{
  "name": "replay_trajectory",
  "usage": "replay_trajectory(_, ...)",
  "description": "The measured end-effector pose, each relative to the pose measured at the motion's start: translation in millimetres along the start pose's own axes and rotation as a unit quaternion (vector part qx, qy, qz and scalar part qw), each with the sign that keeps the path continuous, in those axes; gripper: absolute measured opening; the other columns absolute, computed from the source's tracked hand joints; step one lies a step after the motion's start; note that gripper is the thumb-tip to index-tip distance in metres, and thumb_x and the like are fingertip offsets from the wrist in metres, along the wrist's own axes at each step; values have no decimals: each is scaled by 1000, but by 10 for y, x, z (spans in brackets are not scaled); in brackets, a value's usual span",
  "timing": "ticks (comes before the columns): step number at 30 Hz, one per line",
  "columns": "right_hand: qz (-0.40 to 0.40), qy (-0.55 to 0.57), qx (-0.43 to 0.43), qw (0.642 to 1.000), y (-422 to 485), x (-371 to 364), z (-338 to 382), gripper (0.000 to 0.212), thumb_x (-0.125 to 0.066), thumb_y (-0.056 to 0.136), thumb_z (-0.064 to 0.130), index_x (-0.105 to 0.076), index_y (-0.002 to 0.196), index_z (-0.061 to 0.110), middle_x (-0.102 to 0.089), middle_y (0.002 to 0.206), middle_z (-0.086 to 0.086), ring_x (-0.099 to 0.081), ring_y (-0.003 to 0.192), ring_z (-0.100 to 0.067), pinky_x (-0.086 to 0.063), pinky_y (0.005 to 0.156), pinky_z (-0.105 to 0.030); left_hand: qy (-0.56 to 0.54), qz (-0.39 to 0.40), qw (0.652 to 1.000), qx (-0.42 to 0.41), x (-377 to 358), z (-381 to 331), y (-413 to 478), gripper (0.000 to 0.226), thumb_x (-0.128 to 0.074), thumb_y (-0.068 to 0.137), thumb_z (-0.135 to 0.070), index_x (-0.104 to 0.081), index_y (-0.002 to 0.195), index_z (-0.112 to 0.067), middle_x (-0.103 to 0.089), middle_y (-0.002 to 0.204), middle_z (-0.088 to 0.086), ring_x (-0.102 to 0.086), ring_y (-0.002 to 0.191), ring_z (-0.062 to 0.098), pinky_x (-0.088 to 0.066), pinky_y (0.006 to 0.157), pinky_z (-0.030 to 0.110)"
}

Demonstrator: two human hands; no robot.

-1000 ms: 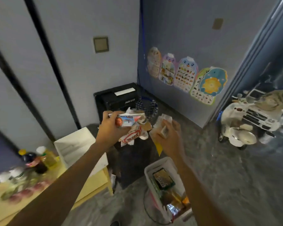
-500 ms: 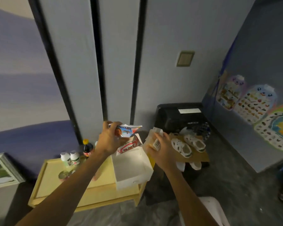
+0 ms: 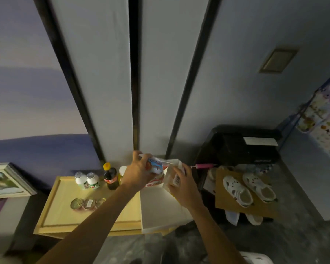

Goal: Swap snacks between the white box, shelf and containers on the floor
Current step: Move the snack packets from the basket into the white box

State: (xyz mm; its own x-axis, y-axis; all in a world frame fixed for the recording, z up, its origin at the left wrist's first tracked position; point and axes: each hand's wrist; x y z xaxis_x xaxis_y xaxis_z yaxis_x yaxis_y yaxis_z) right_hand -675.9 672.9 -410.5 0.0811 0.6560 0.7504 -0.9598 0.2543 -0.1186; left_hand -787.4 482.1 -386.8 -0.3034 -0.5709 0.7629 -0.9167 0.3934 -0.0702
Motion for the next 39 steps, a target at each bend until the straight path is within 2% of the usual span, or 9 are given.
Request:
replay_trajectory(2,23,-7,13,1000,218,-122,-178,74,-78,94,44,-43,158,35,-20,169,5,-53,142,-16,-44,110,-16,17,7,1000,18,-214,90,146,78,-88,78,-61,-47,140,-40,-30,148,0,-67,115,29,-64,95,43)
replay_trajectory(5,40,-8,18,999,498,-348,-420,72,-76,94,48,-43,157,37,-19,169,8,-53,143,-18,-51,113,-31,37,2,998,52,-540,273,323,78,-86,78,-63,-47,140,-37,-30,146,1,-70,108,31,-66,86,43)
replay_trajectory(12,99,-48,10,994,884,-847,-889,79,-78,94,37,-35,161,39,-11,174,5,-33,156,-20,-46,116,-33,20,-12,994,103,-1144,695,485,73,-95,76,-40,-59,138,-24,-39,141,7,-70,105,36,-65,84,42)
replay_trajectory(17,99,-48,38,993,921,-990,-1084,81,-80,93,37,-35,160,43,-19,174,6,-27,158,-16,-33,116,-21,-15,-31,994,102,-1274,855,421,78,-97,76,-36,-55,141,-27,-40,145,7,-60,114,22,-61,83,25)
replay_trajectory(21,66,-32,47,996,941,-1065,-1193,74,-79,93,47,-40,156,42,-33,169,9,-37,155,-17,-51,114,-34,-4,-36,992,117,-1256,847,443,82,-97,75,-33,-55,145,-21,-42,148,11,-63,119,30,-61,84,28)
replay_trajectory(28,51,4,21,998,995,-770,-914,82,-55,90,75,-40,159,34,-27,172,10,-34,156,-15,-53,112,-39,30,-48,990,125,-963,692,382,87,-96,74,-42,-51,147,-23,-41,149,6,-67,113,31,-67,77,42)
replay_trajectory(31,37,-7,21,999,928,-531,-738,92,-44,86,82,-39,161,29,-24,174,6,-31,158,-17,-48,115,-37,43,-57,991,114,-754,606,313,93,-96,73,-47,-48,150,-25,-39,156,3,-65,121,33,-66,84,47)
replay_trajectory(37,-51,-41,15,998,624,-25,-376,99,-35,86,92,-35,163,29,-25,174,6,-29,158,-17,-45,119,-39,48,-56,996,47,-290,372,255,95,-84,77,-65,-40,153,-29,-33,159,-4,-63,125,30,-63,91,45)
replay_trajectory(39,-81,-46,1,996,434,140,-251,97,-43,89,88,-31,165,28,-23,175,4,-27,159,-17,-43,121,-42,39,-47,998,8,-139,268,224,96,-82,79,-69,-40,155,-29,-33,159,-4,-61,129,29,-61,95,43)
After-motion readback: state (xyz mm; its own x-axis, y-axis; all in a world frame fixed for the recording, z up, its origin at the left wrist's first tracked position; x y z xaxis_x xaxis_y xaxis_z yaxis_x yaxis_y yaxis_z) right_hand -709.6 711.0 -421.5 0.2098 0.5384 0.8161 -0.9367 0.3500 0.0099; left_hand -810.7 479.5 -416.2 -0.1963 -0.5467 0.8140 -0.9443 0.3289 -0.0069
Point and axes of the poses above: each hand's wrist, its own y-axis towards the middle knuckle, its own x-axis out of the back of the hand, z = x × y
